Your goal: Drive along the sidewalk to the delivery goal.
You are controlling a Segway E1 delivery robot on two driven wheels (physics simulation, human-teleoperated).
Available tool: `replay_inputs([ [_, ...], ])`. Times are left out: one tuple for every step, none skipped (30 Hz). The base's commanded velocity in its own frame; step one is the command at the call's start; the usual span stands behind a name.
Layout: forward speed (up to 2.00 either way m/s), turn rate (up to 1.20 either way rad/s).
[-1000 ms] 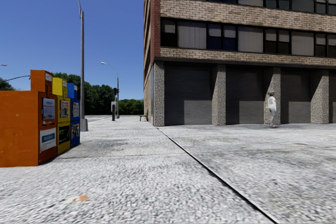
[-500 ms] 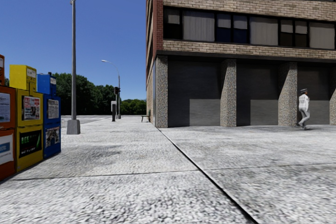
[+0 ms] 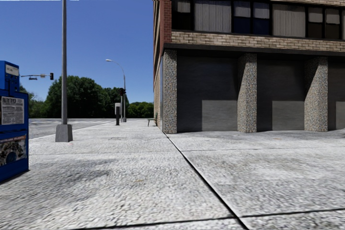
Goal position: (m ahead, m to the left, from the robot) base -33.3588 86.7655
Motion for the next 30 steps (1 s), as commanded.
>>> replay_inputs([
  [2.00,0.57],
  [2.00,0.57],
  [2.00,0.51],
  [2.00,0.05],
  [2.00,0.00],
  [2.00,0.00],
  [2.00,0.00],
  [2.00,0.17],
  [2.00,1.20],
  [2.00,1.20],
  [2.00,1.20],
  [2.00,0.88],
  [2.00,0.11],
  [2.00,0.00],
  [2.00,0.00],
  [2.00,0.00],
  [2.00,0.00],
  [2.00,0.40],
  [2.00,0.93],
  [2.00,1.02],
  [2.00,0.99],
  [2.00,0.23],
  [2.00,0.00],
  [2.00,0.00],
  [2.00,0.00],
  [2.00,0.00],
  [2.00,0.00],
  [2.00,0.29],
  [2.00,0.42],
  [2.00,0.47],
])
